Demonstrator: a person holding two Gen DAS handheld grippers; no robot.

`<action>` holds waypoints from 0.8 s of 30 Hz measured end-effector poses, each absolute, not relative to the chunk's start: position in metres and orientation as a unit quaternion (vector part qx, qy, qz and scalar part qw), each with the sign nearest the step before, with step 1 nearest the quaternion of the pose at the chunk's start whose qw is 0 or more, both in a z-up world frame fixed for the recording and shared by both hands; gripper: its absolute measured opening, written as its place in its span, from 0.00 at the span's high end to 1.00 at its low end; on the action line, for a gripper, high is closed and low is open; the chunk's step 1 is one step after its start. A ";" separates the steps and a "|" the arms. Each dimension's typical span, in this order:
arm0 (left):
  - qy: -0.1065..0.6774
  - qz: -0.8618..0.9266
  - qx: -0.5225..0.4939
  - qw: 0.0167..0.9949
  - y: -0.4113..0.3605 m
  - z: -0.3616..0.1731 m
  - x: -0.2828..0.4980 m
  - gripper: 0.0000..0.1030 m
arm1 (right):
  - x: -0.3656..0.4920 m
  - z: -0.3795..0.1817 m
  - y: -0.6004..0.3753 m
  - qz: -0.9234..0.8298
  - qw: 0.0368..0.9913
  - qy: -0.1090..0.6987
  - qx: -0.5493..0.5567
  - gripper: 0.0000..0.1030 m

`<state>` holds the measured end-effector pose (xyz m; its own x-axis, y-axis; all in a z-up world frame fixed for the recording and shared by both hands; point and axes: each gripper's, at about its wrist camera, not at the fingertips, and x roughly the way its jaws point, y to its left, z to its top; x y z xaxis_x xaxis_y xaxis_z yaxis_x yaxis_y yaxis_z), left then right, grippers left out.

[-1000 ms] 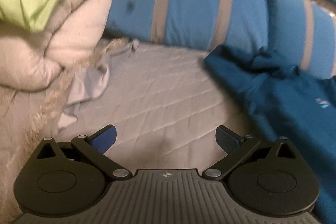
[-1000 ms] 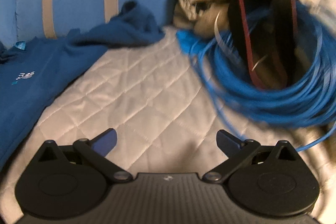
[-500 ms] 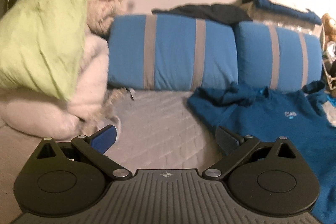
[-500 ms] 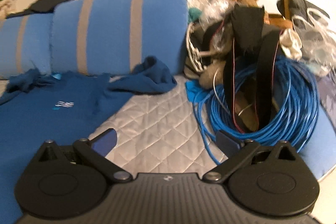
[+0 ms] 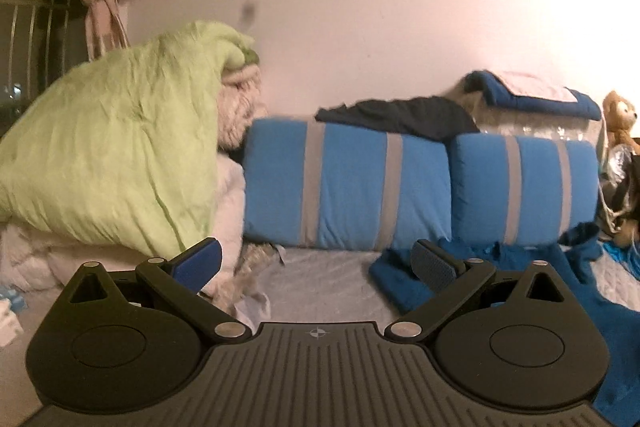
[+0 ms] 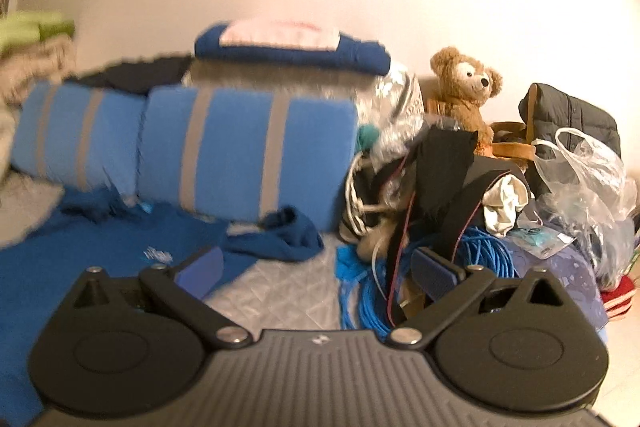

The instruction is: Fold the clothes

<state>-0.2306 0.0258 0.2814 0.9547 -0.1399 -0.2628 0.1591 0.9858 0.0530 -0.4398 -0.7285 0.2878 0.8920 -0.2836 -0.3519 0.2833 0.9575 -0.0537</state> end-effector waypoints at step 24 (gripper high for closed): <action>0.205 -0.161 -0.016 0.965 -0.025 0.189 -0.229 0.00 | -0.387 0.122 -0.650 0.063 0.886 0.384 0.250 0.17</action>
<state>-0.2290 -0.0253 0.1887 0.8637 -0.3183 -0.3909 0.3048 0.9474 -0.0980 -0.3874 -0.6497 0.1216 0.6970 0.3043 -0.6493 0.0801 0.8668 0.4922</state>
